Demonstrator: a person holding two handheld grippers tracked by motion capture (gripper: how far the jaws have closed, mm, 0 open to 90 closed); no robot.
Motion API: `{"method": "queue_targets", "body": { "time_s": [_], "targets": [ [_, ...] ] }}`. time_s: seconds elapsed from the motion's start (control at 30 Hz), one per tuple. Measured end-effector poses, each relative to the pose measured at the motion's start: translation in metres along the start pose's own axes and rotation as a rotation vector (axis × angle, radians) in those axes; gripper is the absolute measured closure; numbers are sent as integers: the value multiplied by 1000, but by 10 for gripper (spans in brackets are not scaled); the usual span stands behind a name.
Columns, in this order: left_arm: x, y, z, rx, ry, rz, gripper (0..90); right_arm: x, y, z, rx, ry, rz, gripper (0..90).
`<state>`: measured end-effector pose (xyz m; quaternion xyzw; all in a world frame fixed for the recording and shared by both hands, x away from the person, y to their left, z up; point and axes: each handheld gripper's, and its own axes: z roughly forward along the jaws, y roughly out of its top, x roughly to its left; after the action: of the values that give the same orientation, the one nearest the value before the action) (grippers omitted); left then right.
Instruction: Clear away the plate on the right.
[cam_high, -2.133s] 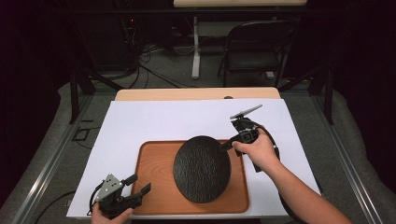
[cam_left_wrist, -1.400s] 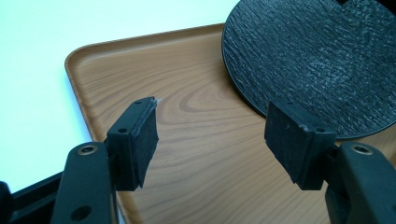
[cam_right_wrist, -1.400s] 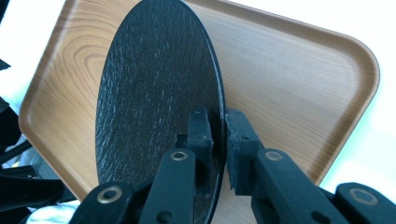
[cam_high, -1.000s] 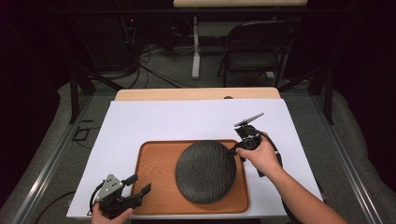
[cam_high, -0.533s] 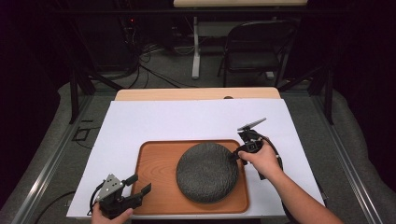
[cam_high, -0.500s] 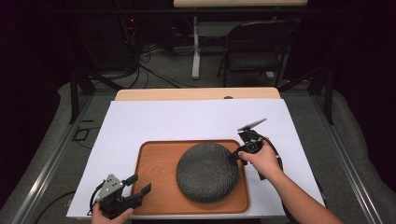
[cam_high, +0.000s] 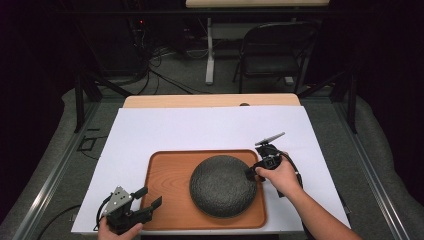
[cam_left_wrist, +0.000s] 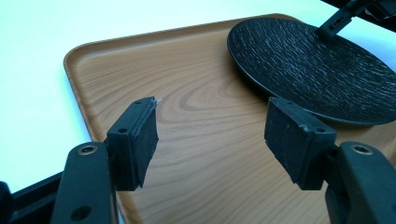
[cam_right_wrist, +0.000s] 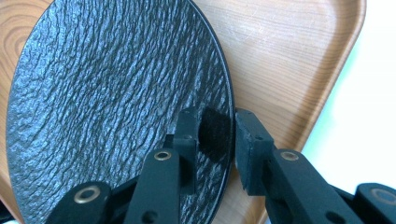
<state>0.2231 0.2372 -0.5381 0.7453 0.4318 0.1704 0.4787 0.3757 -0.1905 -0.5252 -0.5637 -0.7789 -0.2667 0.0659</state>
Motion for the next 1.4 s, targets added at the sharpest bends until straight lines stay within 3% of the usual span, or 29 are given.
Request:
{"method": "queue_targets", "body": {
  "time_s": [0.13, 0.47, 0.57, 0.77, 1.03, 1.27, 1.4],
  "targets": [
    [0, 0, 0, -2, 0, -2, 345, 0, 0, 0, 4, -6, -25, 709],
    [0, 0, -1, -1, 0, -1, 345, 3, -6, -6, -45, 25, -40, 558],
    [0, 0, -1, -1, 1, -1, 345, 2, -10, -12, -87, 37, -76, 525],
    [0, 0, -1, -2, 1, -1, 345, -1, -25, -28, -193, 73, -101, 477],
    [0, 0, 0, -1, 3, -1, 345, -9, -60, -38, -307, 30, -149, 438],
    [0, 0, 0, 3, 3, 1, 345, -20, -88, -45, -388, 3, -141, 436],
    [-1, 0, 1, 0, 2, -1, 345, -27, -99, -45, -417, 14, -120, 413]
  ]
}}
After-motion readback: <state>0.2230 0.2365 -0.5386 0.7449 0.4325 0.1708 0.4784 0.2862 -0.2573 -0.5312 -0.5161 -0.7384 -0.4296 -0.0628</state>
